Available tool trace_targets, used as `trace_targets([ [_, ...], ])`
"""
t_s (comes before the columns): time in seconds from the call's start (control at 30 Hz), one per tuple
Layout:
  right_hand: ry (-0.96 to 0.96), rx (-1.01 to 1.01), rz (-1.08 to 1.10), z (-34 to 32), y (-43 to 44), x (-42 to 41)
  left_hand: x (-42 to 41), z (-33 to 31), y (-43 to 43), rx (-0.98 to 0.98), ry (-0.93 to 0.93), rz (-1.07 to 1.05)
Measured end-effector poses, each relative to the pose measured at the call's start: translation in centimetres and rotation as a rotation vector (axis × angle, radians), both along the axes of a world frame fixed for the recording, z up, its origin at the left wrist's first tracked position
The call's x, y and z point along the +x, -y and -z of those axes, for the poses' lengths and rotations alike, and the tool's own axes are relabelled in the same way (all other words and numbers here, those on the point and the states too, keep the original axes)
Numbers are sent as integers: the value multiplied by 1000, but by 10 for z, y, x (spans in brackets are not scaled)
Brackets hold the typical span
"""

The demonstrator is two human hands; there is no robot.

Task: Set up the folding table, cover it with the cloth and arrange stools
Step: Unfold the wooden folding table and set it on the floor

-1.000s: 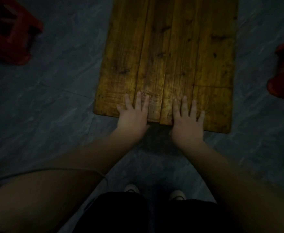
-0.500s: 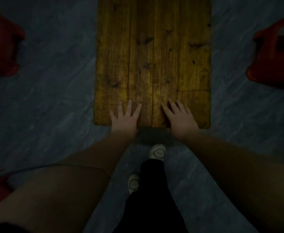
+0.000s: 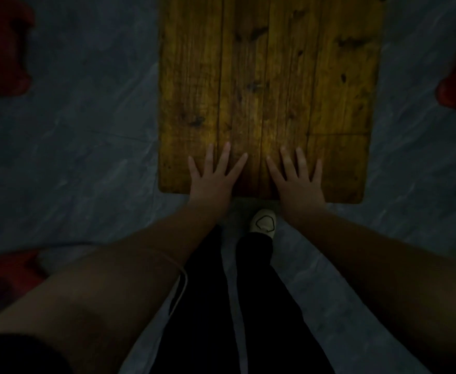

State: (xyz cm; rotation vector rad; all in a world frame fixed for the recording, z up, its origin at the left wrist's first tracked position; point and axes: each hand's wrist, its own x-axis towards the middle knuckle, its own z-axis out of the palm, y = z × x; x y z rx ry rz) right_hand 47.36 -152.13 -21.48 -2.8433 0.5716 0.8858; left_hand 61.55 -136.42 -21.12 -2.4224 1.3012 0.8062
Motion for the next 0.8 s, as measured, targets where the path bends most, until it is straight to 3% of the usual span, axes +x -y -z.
trace_targets([
  [0.8, 4, -38, 133, -20, -15, 60, 77, -17, 3, 9, 64, 137],
])
